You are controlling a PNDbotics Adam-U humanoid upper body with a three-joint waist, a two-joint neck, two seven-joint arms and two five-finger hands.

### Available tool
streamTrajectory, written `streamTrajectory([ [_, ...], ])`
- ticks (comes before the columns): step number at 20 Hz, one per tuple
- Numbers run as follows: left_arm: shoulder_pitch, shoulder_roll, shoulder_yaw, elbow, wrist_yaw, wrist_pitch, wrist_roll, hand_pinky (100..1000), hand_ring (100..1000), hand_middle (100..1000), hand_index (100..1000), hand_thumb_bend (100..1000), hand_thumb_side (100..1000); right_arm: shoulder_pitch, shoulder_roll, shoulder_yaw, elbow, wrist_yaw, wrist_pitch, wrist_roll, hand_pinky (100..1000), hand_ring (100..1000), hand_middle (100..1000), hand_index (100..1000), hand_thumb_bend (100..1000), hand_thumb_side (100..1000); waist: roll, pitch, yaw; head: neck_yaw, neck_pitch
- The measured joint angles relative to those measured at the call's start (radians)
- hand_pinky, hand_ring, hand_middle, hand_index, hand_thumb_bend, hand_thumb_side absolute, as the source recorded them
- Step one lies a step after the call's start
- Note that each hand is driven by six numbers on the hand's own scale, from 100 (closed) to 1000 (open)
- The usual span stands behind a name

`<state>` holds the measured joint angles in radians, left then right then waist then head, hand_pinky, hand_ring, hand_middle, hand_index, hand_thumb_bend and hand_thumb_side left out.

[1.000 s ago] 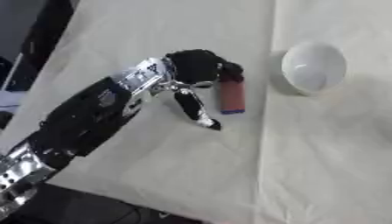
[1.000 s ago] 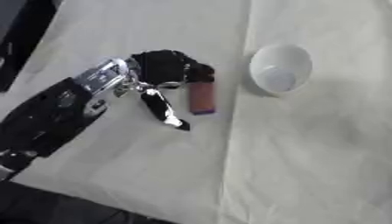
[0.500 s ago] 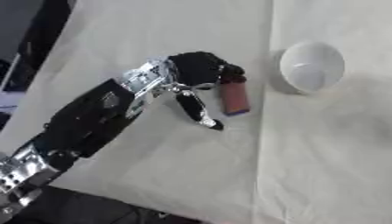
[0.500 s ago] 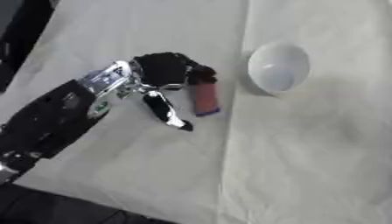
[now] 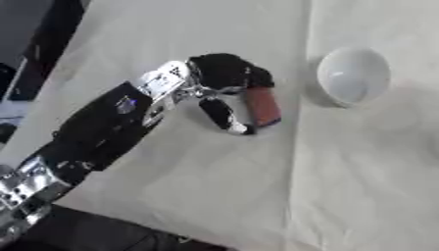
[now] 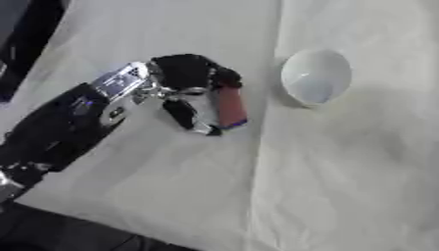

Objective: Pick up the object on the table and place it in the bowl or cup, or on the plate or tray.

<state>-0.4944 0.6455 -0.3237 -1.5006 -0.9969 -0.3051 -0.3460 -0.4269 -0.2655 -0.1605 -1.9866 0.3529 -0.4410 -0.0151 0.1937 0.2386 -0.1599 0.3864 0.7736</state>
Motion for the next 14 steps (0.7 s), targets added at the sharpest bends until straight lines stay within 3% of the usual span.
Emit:
streamTrajectory([
  [6, -0.043, -0.029, -0.001, 0.050, 0.030, 0.028, -0.028, 722, 838, 924, 999, 391, 886, 0.009, -0.008, -0.001, 0.000, 0.000, 0.005, 0.001, 163, 316, 467, 719, 100, 594, 0.002, -0.005, 0.009, 0.000, 0.000],
  [14, -0.061, -0.044, -0.009, 0.072, 0.033, 0.003, -0.031, 736, 844, 922, 996, 444, 856, 0.012, -0.008, -0.006, 0.000, 0.000, 0.005, 0.002, 163, 316, 465, 714, 100, 594, 0.007, -0.005, 0.008, -0.004, 0.000],
])
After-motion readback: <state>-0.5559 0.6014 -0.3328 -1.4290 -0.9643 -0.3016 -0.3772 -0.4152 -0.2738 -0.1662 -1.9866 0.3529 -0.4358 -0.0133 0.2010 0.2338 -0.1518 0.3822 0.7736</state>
